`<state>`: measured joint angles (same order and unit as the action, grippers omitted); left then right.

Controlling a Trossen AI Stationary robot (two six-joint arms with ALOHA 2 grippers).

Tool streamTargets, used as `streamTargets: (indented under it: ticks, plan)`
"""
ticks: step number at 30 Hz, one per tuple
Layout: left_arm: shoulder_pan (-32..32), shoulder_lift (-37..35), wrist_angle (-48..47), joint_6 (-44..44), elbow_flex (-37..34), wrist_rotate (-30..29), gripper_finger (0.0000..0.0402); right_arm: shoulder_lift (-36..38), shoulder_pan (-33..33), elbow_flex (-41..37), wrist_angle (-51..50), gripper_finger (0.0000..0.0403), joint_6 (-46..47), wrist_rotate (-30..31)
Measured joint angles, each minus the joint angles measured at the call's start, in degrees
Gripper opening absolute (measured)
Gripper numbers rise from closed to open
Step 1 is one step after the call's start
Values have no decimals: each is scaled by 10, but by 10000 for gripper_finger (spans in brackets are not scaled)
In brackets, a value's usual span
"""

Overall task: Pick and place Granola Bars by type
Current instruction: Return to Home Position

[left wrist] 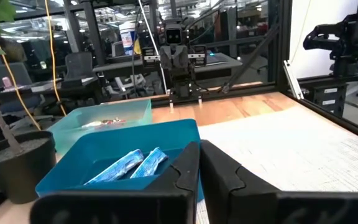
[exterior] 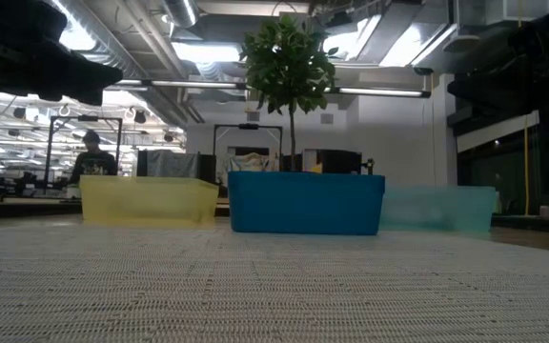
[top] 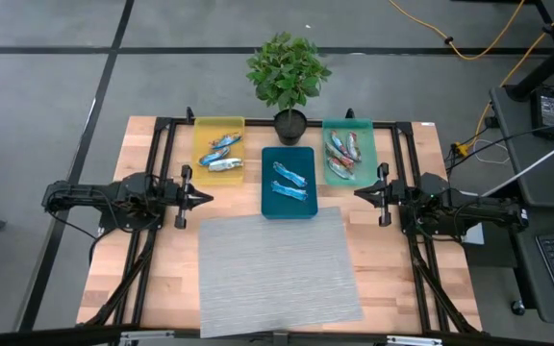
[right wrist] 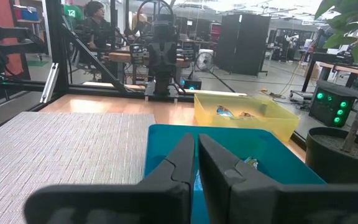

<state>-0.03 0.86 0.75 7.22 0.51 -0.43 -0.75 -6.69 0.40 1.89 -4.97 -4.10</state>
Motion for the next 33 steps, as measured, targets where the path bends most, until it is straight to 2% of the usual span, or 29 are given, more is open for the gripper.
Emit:
streamTargets:
  ticks: [33]
  plan:
    - [0, 0, 3, 0, 0, 0, 11, 0, 0, 0, 0, 24, 0, 0]
